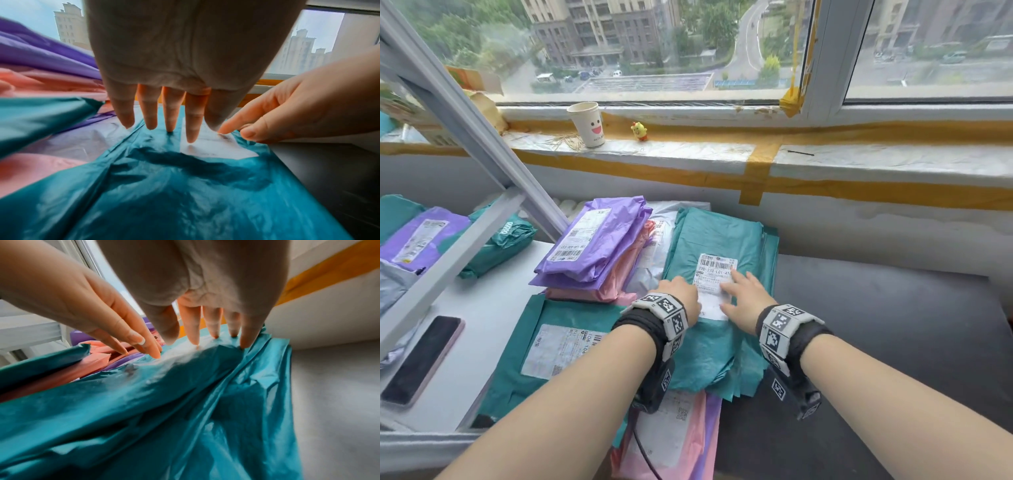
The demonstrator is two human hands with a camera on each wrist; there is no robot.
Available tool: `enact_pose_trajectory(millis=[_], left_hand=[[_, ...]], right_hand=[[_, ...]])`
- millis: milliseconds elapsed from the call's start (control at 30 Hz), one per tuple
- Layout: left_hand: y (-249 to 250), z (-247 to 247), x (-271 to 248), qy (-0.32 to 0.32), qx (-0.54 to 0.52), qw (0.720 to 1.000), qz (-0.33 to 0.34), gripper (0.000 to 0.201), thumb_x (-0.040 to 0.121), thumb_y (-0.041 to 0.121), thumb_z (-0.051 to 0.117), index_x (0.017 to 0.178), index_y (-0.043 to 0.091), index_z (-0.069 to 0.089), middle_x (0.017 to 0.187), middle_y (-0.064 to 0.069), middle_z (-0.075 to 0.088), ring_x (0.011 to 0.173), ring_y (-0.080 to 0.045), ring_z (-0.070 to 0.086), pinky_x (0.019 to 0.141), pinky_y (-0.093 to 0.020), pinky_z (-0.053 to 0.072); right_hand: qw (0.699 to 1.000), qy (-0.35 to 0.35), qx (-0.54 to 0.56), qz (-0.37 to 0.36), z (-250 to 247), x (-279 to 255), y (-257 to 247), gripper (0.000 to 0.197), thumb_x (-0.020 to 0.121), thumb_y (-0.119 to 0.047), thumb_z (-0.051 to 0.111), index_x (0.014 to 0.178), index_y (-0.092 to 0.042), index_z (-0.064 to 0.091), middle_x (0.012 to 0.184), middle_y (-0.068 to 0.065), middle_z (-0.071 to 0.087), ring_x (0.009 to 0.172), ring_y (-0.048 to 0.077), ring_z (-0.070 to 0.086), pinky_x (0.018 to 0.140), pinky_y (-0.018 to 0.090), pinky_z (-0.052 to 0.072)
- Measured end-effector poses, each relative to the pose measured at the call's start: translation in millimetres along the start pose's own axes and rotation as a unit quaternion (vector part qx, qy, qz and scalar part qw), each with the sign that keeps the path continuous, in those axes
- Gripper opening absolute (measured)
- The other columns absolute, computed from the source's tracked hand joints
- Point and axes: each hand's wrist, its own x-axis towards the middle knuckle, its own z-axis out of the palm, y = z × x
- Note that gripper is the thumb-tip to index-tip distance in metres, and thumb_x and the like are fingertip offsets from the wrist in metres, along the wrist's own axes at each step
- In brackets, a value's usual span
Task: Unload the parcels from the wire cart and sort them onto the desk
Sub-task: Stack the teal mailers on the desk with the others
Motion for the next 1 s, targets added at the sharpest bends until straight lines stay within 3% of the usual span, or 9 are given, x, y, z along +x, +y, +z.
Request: enact_pose_trajectory(millis=[133,300,467,767,1000], left_hand=[[3,-7,-16,0.033,-0.018,0.999,0.006,0.042,0.096,0.035,0.041,0.132,0.017,0.052,0.135,-0.012,0.046,0.123,-0.032,0.047,0.103,-0.04,0.04],[18,-24,-51,0.089,-0.037,0.992,0.077,0.039,0.096,0.031,0.041,0.129,0.016,0.055,0.133,-0.012,0.05,0.119,-0.032,0.051,0.1,-0.039,0.044],[48,-31,-99,0.142,-0.01,0.974,0.177,0.039,0.098,0.031,0.04,0.13,0.016,0.054,0.133,-0.012,0.052,0.121,-0.031,0.051,0.099,-0.036,0.043],[133,-40,-178,0.164,-0.015,0.934,0.316,0.041,0.095,0.03,0.043,0.134,0.022,0.05,0.136,-0.009,0.05,0.122,-0.031,0.051,0.1,-0.037,0.045],[224,-36,-237,0.17,0.03,0.894,0.414,0.038,0.098,0.026,0.04,0.132,0.014,0.052,0.135,-0.008,0.053,0.122,-0.027,0.051,0.1,-0.033,0.041]], right_hand=[[0.998,0.056,0.036,0.019,-9,-30,0,0.045,0.095,-0.022,0.046,0.139,-0.013,0.044,0.148,0.008,0.035,0.14,0.025,0.028,0.113,0.029,0.02],[0.984,0.116,0.069,0.115,-19,-89,8,0.042,0.095,-0.025,0.047,0.134,-0.012,0.05,0.14,0.006,0.049,0.128,0.024,0.047,0.105,0.03,0.037],[0.96,0.191,0.072,0.19,-19,-163,15,0.037,0.094,-0.027,0.05,0.128,-0.012,0.055,0.134,0.007,0.052,0.124,0.024,0.048,0.102,0.028,0.036],[0.89,0.319,0.114,0.307,-23,-298,39,0.034,0.091,-0.027,0.053,0.121,-0.014,0.059,0.127,0.007,0.059,0.119,0.024,0.052,0.098,0.027,0.039],[0.847,0.36,0.138,0.365,-12,-394,78,0.028,0.094,-0.024,0.05,0.117,-0.015,0.061,0.122,0.005,0.062,0.113,0.023,0.055,0.092,0.027,0.043]])
